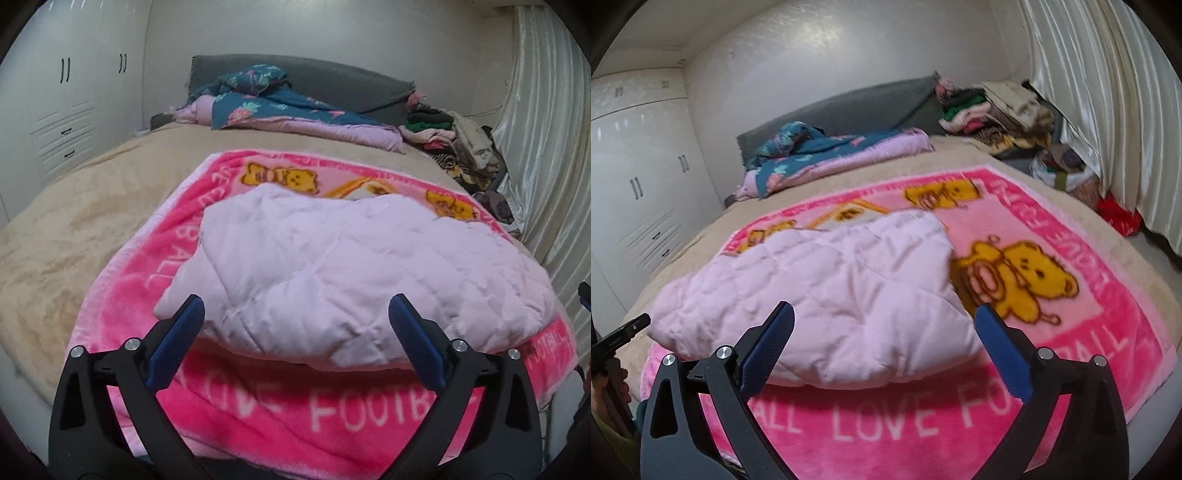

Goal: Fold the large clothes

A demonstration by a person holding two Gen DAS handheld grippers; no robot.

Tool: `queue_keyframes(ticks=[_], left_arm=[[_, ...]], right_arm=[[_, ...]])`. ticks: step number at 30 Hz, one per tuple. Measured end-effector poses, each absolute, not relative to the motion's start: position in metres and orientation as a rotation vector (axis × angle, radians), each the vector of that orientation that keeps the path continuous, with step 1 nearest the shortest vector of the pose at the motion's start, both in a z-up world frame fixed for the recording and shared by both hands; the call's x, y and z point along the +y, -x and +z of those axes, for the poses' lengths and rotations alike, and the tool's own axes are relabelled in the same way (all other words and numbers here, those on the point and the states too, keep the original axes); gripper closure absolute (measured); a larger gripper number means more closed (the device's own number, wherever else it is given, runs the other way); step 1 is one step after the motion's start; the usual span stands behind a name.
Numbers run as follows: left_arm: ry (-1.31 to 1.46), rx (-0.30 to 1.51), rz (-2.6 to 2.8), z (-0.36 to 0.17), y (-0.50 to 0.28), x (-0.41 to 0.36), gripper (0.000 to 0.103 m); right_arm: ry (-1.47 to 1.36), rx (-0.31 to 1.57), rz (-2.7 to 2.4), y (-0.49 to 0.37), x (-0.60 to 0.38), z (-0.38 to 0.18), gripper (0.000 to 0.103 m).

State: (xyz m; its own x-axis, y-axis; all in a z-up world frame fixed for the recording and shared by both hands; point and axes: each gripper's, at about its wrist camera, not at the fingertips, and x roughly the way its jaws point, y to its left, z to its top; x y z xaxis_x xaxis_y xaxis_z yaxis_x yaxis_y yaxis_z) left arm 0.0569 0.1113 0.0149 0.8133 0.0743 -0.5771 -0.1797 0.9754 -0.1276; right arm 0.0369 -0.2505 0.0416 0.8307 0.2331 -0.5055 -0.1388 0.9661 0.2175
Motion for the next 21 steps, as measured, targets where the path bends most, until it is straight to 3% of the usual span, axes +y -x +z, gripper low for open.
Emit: queue_keyframes(ticks=[12, 21], left_arm=[[0.158, 0.537, 0.094, 0.039, -0.028, 0.086, 0.009], [0.145, 0.535, 0.05, 0.033, -0.016, 0.062, 0.009]], right_arm=[[-0.02, 0.453, 0.241, 0.004, -0.195, 0.071, 0.004], [-0.036, 0.51, 0.268, 0.024, -0.166, 0.046, 0.004]])
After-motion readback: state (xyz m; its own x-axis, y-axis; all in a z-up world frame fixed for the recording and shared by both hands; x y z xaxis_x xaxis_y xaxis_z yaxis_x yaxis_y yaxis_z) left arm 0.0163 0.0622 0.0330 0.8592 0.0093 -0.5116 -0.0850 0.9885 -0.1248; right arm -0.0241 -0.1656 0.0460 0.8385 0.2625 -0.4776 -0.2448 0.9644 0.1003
